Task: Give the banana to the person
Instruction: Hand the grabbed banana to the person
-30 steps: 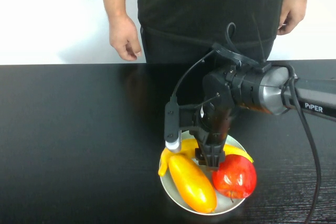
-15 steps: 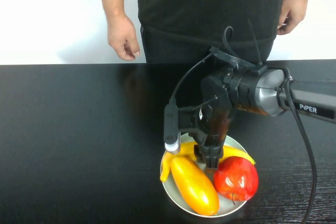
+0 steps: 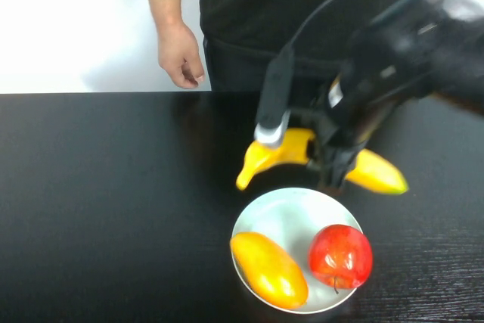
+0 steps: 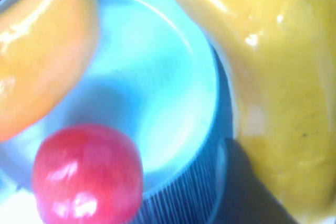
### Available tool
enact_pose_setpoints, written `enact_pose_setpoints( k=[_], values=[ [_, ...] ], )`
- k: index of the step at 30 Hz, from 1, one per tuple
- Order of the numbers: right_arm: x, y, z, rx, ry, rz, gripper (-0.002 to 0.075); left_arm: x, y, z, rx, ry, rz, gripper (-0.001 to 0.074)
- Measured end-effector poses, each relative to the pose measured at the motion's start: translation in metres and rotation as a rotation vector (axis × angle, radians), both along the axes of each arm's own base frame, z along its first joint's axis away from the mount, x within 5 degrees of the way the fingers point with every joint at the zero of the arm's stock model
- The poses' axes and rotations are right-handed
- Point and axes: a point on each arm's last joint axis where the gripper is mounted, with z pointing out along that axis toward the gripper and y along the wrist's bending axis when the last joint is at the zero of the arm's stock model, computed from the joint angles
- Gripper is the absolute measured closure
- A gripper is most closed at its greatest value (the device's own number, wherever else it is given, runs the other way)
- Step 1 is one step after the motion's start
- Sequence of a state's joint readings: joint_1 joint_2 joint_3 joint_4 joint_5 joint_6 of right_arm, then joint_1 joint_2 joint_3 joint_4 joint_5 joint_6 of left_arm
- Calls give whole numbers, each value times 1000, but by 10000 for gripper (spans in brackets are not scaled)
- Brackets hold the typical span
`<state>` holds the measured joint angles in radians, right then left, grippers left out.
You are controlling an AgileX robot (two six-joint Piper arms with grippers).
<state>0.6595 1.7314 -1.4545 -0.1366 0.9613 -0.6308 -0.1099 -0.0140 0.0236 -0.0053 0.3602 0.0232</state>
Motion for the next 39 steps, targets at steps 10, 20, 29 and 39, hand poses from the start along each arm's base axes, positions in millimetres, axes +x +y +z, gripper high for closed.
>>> enact_pose_setpoints(
  k=[10,20,29,39],
  values=[
    [-31,-31,69,3,-35,-113,456,0,0,0,0,0,0,739],
    [-31,-29,71,-19,-66,-95,456,0,0,0,0,0,0,739],
    [-14,-1,76,20,-202,15,456,0,0,0,0,0,0,739],
    [35,36,46,-80,-170,6,457,0,0,0,0,0,0,739]
  ],
)
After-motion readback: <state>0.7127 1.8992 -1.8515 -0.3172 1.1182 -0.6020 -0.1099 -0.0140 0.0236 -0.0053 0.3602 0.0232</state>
